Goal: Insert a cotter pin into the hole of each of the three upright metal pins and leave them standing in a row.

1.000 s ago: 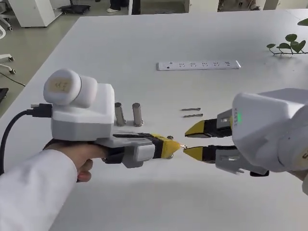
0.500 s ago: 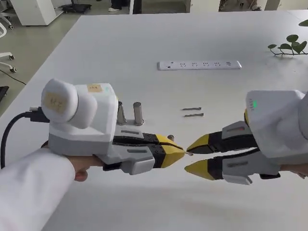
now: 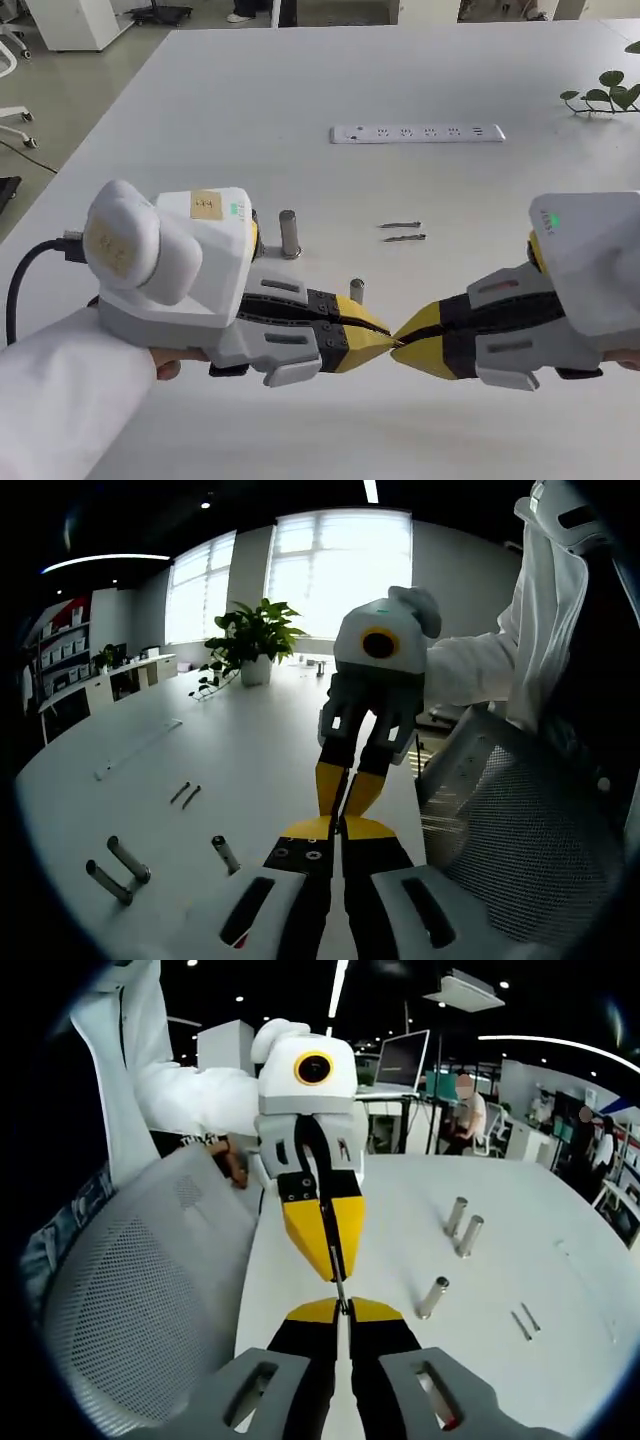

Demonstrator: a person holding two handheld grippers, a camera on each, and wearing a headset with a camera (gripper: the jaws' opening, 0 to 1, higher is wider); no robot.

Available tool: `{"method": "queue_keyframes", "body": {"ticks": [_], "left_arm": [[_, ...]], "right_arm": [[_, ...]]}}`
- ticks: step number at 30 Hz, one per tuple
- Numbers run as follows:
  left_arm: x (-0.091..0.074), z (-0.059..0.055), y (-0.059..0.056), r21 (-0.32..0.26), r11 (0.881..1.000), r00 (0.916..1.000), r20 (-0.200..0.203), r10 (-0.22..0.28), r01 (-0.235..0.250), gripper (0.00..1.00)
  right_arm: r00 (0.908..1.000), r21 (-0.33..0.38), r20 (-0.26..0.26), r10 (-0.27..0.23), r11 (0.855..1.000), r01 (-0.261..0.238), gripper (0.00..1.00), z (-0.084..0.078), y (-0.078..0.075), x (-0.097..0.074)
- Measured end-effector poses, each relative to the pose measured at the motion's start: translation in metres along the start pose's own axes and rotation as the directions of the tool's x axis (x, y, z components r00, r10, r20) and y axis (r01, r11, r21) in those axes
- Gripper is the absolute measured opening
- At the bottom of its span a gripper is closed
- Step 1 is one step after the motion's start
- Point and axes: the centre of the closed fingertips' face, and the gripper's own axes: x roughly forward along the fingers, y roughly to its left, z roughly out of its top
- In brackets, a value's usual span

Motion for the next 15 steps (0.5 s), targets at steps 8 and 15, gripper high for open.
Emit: {"method": "queue_keyframes", "body": {"ticks": [8,15], "left_arm": [[0.004,-0.013,-0.008,0.006,0.999,0.9983,-0.042,-0.041,0.041,0.0],[0.008,-0.02,-0.011,0.002,0.998,0.9953,-0.077,-0.057,0.058,0.0]], "right_arm": [[0.9978,0.014,-0.038,0.054,0.998,-0.054,0.0,-0.006,0.011,-0.002],[0.9967,0.004,-0.041,0.07,0.998,-0.07,0.0,-0.004,0.014,-0.006]]}}
